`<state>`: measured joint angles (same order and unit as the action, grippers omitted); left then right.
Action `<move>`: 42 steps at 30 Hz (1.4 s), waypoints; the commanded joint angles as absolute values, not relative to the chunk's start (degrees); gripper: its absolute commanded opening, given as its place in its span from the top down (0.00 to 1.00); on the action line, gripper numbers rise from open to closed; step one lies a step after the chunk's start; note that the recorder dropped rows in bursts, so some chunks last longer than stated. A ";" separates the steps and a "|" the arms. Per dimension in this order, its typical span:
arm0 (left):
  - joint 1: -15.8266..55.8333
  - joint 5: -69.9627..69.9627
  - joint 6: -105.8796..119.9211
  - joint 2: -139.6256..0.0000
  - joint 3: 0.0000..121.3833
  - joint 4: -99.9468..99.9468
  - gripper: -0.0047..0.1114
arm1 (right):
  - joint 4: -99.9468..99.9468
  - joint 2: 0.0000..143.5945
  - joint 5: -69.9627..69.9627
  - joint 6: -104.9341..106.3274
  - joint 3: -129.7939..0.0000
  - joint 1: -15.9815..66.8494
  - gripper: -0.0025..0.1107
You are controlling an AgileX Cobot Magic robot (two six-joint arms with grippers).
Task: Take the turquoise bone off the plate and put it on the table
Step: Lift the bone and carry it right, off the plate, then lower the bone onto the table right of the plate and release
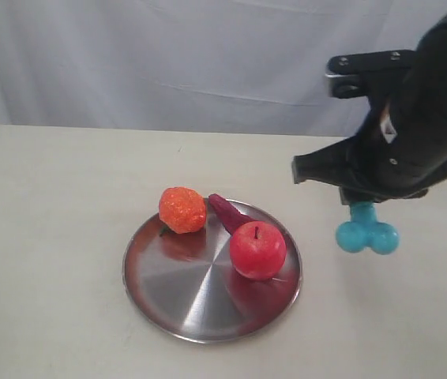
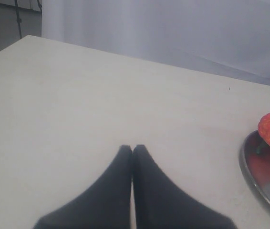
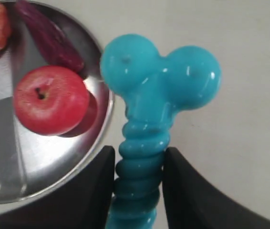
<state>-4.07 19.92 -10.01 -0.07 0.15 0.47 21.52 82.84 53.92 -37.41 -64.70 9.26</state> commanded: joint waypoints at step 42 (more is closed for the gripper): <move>-3.77 19.62 -10.12 0.00 0.00 0.34 0.96 | 13.17 105.04 31.63 -28.78 -57.21 -2.40 0.98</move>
